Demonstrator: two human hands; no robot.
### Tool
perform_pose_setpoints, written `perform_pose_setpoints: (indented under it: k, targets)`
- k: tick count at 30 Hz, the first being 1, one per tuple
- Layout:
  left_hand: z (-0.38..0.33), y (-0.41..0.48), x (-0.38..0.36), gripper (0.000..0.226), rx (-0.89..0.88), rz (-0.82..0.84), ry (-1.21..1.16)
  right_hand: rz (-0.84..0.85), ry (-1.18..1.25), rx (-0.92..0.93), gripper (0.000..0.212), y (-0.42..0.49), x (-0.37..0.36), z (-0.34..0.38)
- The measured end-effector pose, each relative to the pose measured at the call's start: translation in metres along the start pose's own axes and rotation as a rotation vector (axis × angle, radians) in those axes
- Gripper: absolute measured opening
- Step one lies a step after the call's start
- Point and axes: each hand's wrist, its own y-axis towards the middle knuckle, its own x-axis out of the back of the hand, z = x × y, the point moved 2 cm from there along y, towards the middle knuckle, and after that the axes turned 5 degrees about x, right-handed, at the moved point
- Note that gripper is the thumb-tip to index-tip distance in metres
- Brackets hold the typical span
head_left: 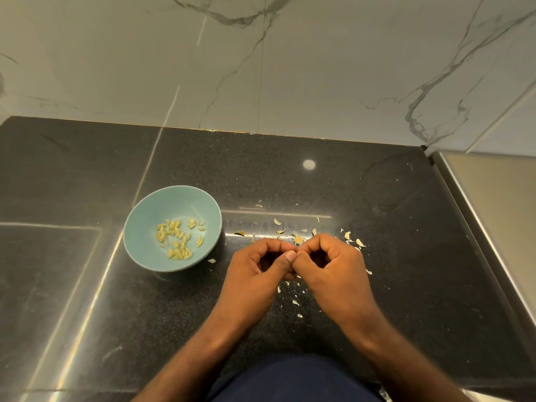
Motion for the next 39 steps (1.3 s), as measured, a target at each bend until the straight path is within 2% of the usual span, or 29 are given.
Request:
perform_pose_setpoints:
  k: [5, 9, 10, 12, 15, 19, 21, 24, 29, 32, 36, 39]
  targets:
    - [0.002, 0.001, -0.001, 0.023, 0.226, 0.039, -0.420, -0.010, 0.075, -0.025, 0.017, 0.001, -0.001, -0.005]
    - [0.005, 0.004, 0.002, 0.031, 0.261, -0.001, -0.525, -0.037, 0.126, -0.069, 0.034, 0.005, 0.002, -0.014]
    - [0.005, 0.005, 0.002, 0.029, 0.262, -0.006, -0.520, 0.000, 0.107, -0.066, 0.033, 0.005, 0.004, -0.015]
    - [0.005, 0.005, 0.004, 0.030, 0.261, -0.010, -0.501, 0.136, 0.094, -0.055, 0.006, 0.006, 0.003, -0.016]
    - [0.004, 0.006, 0.010, 0.041, 0.235, -0.005, -0.425, 0.268, 0.012, 0.042, 0.025, 0.005, 0.001, -0.019]
    - [0.004, 0.003, 0.013, 0.033, 0.208, -0.007, -0.325, 0.201, -0.008, 0.168, 0.015, 0.005, 0.003, -0.013]
    - [0.002, 0.002, 0.012, 0.025, 0.174, -0.009, -0.270, 0.179, 0.063, 0.118, 0.012, 0.006, 0.002, -0.012]
    - [-0.003, 0.003, 0.014, 0.014, 0.022, 0.049, 0.043, 0.160, 0.165, 0.021, 0.006, 0.008, 0.003, -0.011]
    - [-0.006, 0.004, 0.017, 0.008, -0.207, 0.147, 0.396, 0.268, 0.222, -0.053, 0.009, 0.009, 0.003, -0.011]
    - [-0.008, 0.006, 0.019, 0.005, -0.307, 0.201, 0.493, 0.317, 0.242, -0.090, 0.011, 0.008, 0.003, -0.009]
    - [-0.009, 0.010, 0.023, 0.019, -0.467, 0.220, 0.687, 0.415, 0.298, -0.146, 0.024, 0.005, 0.002, -0.010]
    - [-0.009, 0.008, 0.021, 0.028, -0.412, 0.270, 0.553, 0.433, 0.272, -0.086, 0.027, 0.002, -0.002, -0.011]
